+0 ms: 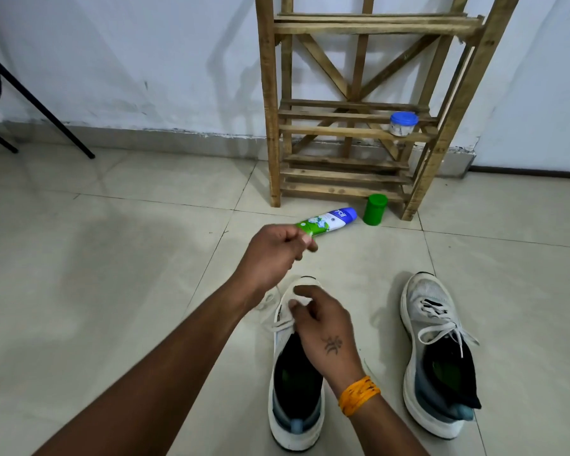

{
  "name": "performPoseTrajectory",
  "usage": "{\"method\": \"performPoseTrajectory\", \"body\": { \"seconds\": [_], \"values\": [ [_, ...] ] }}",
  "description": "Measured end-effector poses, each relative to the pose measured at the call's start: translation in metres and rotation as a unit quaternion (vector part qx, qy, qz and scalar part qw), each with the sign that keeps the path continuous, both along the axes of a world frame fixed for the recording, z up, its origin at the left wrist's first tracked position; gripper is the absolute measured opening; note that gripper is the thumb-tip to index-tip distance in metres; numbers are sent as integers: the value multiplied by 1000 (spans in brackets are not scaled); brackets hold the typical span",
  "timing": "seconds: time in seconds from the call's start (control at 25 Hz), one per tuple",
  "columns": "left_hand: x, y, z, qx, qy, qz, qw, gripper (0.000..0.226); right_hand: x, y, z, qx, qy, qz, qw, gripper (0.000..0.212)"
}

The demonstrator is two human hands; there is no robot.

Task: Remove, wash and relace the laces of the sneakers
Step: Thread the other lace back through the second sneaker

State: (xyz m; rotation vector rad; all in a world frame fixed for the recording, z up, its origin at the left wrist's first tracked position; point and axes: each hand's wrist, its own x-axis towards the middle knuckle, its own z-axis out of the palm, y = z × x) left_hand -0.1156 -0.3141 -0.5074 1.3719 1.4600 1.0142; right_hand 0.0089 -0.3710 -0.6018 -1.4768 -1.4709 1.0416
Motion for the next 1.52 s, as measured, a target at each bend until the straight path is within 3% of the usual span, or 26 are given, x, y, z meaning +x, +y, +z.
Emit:
{"method": "performPoseTrajectory", "body": {
  "seconds": [0.08, 0.2, 0.32, 0.44, 0.64, 0.8, 0.96, 1.16, 1.28, 1.52],
  "values": [
    [-2, -2, -26, -44, 79, -9, 996, 25, 21, 1, -12, -22, -2, -69, 997, 8],
    [-1, -10, -67, -135, 107, -21, 985, 22, 42, -5, -25, -92, -46, -82, 991, 4],
    [7, -19, -90, -158, 127, -4, 979, 19, 39, -8, -30, -148, -108, -26, 983, 39],
    [17, -24, -98, -125, 233, -41, 963, 16, 31, -6, -30, -170, -115, -28, 978, 61],
    [12, -24, -102, -125, 219, -20, 968, 19, 33, 15, -42, -203, 52, -215, 954, 45],
    [8, -26, -99, -113, 190, -4, 975, 18, 32, 45, -42, -201, 92, -151, 964, 15],
    [6, -28, -101, -122, 140, -10, 983, 16, 28, 61, -18, -133, 136, -13, 982, 9],
    [15, -33, -107, -92, 172, -29, 980, 11, 50, 29, -24, -158, 21, -83, 984, 14],
    [22, -27, -110, -66, 190, -41, 979, 11, 34, -3, -21, -178, -68, -51, 980, 38],
    [19, -19, -122, -139, 200, 0, 970, 12, 12, -10, -29, -141, -211, -49, 966, 52]
  ]
}}
